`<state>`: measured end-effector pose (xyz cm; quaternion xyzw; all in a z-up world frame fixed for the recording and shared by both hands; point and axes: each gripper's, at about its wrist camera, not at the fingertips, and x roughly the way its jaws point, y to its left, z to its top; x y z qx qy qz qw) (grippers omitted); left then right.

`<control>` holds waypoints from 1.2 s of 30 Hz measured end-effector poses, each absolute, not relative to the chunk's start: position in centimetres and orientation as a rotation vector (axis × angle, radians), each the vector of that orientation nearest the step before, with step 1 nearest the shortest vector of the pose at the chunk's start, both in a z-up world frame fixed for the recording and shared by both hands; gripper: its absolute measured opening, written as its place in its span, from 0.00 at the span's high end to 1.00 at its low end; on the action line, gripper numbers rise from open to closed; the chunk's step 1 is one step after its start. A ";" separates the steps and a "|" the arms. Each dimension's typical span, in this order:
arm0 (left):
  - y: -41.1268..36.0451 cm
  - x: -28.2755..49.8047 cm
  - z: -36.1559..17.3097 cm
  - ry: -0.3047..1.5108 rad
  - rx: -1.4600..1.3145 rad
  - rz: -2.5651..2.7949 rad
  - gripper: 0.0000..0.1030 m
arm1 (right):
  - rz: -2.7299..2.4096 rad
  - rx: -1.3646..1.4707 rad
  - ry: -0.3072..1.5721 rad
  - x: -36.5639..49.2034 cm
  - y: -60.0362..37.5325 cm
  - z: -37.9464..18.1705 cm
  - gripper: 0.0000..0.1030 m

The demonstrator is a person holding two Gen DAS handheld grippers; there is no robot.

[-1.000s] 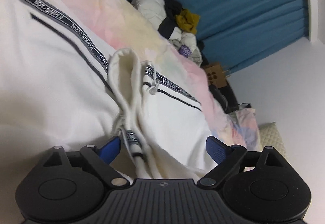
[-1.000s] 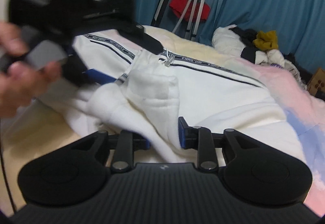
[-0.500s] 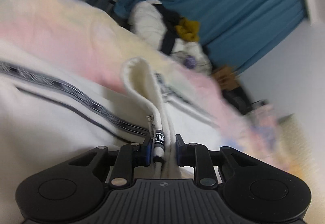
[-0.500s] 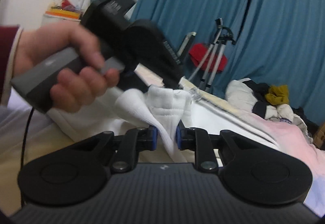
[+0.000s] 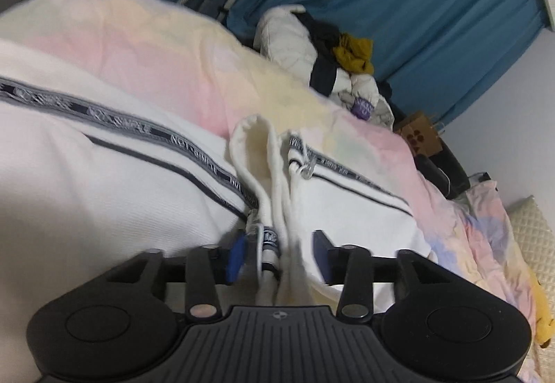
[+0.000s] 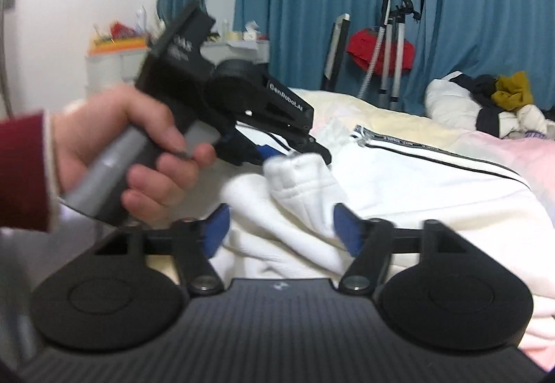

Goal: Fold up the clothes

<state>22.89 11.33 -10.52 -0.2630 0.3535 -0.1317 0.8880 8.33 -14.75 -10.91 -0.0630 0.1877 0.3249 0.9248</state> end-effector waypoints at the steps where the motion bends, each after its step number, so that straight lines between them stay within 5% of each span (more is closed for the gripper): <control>1: 11.6 21.8 -9.9 0.721 -0.542 -0.254 0.38 | 0.667 -0.106 0.377 8.1 -15.3 -10.4 0.30; 4: 12.2 18.6 -8.0 0.685 -0.527 -0.185 0.20 | 0.641 -0.008 0.355 8.0 -17.4 -8.6 0.30; 10: 16.6 12.1 -5.0 0.680 -0.586 -0.059 0.11 | 0.460 0.098 0.322 10.0 -22.3 -6.7 0.30; 12: 18.9 9.9 -4.4 0.673 -0.636 -0.024 0.00 | 0.423 0.105 0.357 11.0 -22.8 -7.7 0.30; 23: 25.9 4.8 -4.8 0.637 -0.901 0.098 0.00 | 0.244 0.131 0.554 16.2 -24.6 -14.1 0.28; 36: 27.2 7.2 -8.9 0.692 -1.024 0.339 0.03 | 0.239 0.169 0.542 13.4 -24.2 -10.3 0.30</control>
